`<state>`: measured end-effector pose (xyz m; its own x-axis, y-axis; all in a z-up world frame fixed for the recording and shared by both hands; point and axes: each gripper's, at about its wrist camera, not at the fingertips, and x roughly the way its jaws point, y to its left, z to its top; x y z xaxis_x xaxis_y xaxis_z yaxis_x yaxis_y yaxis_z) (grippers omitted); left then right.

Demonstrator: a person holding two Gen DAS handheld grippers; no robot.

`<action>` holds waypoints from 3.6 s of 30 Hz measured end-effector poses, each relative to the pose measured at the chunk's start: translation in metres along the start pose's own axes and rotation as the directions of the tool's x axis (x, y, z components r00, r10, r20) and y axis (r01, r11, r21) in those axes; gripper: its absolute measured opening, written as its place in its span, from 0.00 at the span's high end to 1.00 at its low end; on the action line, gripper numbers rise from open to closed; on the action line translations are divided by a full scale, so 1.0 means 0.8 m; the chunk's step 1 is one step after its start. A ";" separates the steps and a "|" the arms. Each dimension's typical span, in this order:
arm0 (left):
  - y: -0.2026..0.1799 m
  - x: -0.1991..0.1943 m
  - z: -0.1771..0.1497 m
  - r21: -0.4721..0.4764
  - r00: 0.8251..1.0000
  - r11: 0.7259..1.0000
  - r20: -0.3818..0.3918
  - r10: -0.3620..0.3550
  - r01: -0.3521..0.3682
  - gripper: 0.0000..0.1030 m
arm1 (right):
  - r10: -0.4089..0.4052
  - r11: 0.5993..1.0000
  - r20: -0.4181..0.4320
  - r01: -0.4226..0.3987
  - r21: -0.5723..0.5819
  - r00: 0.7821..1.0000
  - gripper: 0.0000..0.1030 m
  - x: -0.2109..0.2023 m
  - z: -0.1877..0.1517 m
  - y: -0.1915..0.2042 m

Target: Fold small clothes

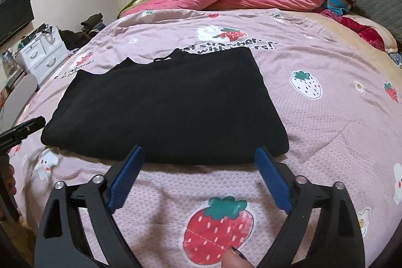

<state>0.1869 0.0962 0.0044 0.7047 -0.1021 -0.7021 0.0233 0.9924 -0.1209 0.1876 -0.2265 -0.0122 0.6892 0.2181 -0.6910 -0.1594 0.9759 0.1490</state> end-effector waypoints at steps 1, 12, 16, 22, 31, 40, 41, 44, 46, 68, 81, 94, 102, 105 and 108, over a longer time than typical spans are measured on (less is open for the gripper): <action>0.001 -0.001 0.000 -0.002 1.000 1.000 0.000 0.001 -0.001 0.25 | 0.003 1.000 0.002 -0.003 -0.005 1.000 0.11 -0.001 0.001 0.003; 0.023 -0.018 0.005 -0.025 0.999 0.999 0.024 0.049 -0.048 0.09 | 0.036 0.998 0.041 -0.033 -0.059 0.999 0.08 -0.012 0.009 0.048; 0.037 -0.017 0.007 -0.052 0.997 0.996 0.020 0.079 -0.078 0.09 | 0.061 0.993 0.050 -0.056 -0.106 0.997 0.07 -0.012 0.014 0.077; 0.058 -0.014 0.014 -0.073 0.993 0.990 0.015 0.119 -0.118 0.09 | 0.109 0.979 0.044 -0.099 -0.177 0.993 0.07 -0.003 0.018 0.123; 0.087 -0.001 0.022 -0.111 0.986 0.980 -0.008 0.167 -0.166 0.09 | 0.157 0.945 0.024 -0.144 -0.294 0.987 0.06 0.012 0.016 0.189; 0.101 0.029 0.043 -0.118 0.979 0.972 -0.035 0.200 -0.203 0.09 | 0.153 0.883 -0.006 -0.139 -0.448 0.988 0.06 0.039 -0.003 0.250; 0.102 0.033 0.047 -0.122 0.980 0.972 -0.037 0.196 -0.199 0.09 | 0.149 0.878 -0.008 -0.135 -0.460 0.989 0.06 0.043 -0.005 0.254; 0.103 0.045 0.055 -0.119 0.981 0.974 -0.031 0.191 -0.194 0.09 | 0.126 0.856 -0.018 -0.118 -0.503 0.992 0.06 0.059 -0.011 0.269; 0.104 0.059 0.061 -0.109 0.978 0.973 -0.044 0.201 -0.205 0.09 | 0.103 0.841 -0.025 -0.100 -0.532 0.994 0.06 0.071 -0.014 0.278; 0.115 0.108 0.103 -0.092 0.977 0.975 -0.089 0.195 -0.203 0.09 | -0.016 0.705 0.095 0.079 -0.705 0.995 0.37 0.139 -0.009 0.339; 0.097 0.106 0.111 -0.239 0.989 0.966 -0.087 -0.123 0.099 0.09 | 0.043 0.767 0.221 0.109 -0.633 0.974 0.83 0.096 0.001 0.311; 0.032 0.085 0.132 -0.217 0.966 0.944 -0.022 -0.257 0.247 0.65 | 0.060 0.844 0.321 0.124 -0.522 0.945 0.84 0.039 0.006 0.261; -0.048 0.064 0.155 -0.115 0.965 0.960 -0.027 -0.260 0.255 0.72 | 0.038 0.930 0.375 0.105 -0.353 0.926 0.85 0.001 0.014 0.203; -0.078 0.059 0.161 -0.090 0.964 0.962 -0.030 -0.263 0.260 0.72 | 0.023 0.947 0.393 0.105 -0.302 0.919 0.85 -0.011 0.017 0.182; -0.108 0.062 0.165 -0.062 0.965 0.964 -0.045 -0.260 0.257 0.72 | 0.003 0.960 0.395 0.108 -0.258 0.919 0.85 -0.019 0.020 0.159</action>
<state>0.3133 0.0141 0.0723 0.6418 -0.3595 -0.6774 0.1596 0.9266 -0.3406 0.1679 -0.1058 0.0284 0.9119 0.2064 -0.3548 -0.2612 0.9586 -0.1137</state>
